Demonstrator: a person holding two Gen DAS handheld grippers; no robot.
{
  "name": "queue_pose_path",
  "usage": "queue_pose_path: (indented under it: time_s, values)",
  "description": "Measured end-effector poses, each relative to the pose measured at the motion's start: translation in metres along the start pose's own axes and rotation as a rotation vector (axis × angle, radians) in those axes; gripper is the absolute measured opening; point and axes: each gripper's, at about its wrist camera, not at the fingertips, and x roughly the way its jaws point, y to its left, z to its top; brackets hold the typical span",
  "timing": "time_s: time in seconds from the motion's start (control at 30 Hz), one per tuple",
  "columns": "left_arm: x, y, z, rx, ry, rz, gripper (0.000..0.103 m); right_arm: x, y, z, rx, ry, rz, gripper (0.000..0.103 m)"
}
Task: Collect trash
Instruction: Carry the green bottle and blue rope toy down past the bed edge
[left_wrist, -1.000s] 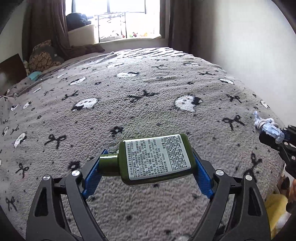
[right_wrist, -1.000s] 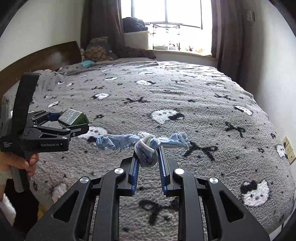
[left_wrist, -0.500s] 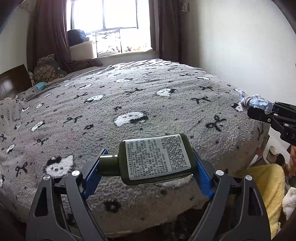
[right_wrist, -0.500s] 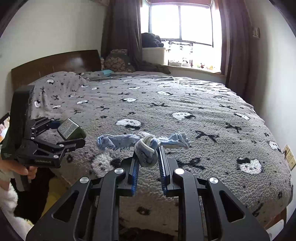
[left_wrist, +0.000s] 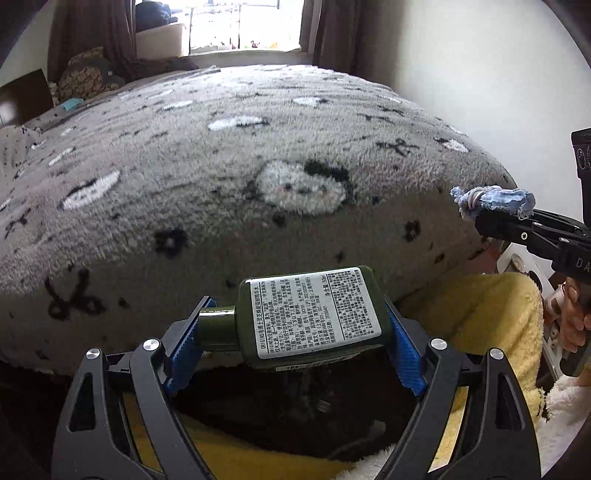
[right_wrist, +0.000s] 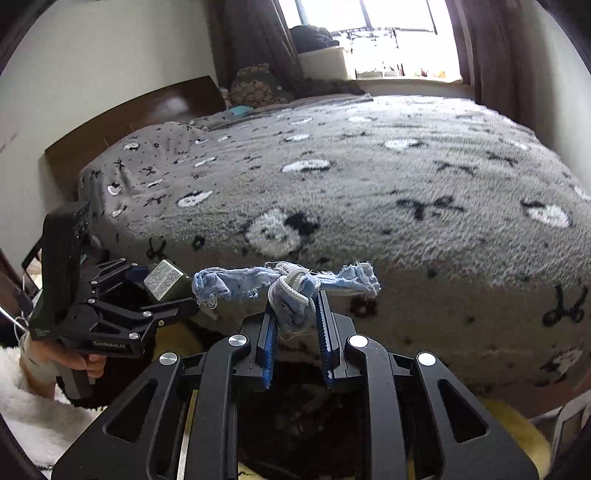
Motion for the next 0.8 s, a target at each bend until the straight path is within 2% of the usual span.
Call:
queue_pose_path:
  time_s: [0.17,0.27,0.43,0.8]
  values:
    - [0.035,0.003,-0.034,-0.036,0.124,-0.004,0.082,0.030,-0.001,-0.033,0.054,0.128,0.024,0.021]
    - [0.051,0.001,-0.046,-0.014,0.176,-0.005,0.082,0.047,-0.002,-0.049,0.071,0.193,0.016,0.021]
    - [0.071,0.001,-0.061,0.005,0.235,0.006,0.082,0.073,-0.004,-0.069,0.092,0.283,0.007,0.021]
    - [0.113,0.006,-0.088,0.012,0.335,0.018,0.082,0.122,-0.005,-0.085,0.106,0.396,-0.015,0.021]
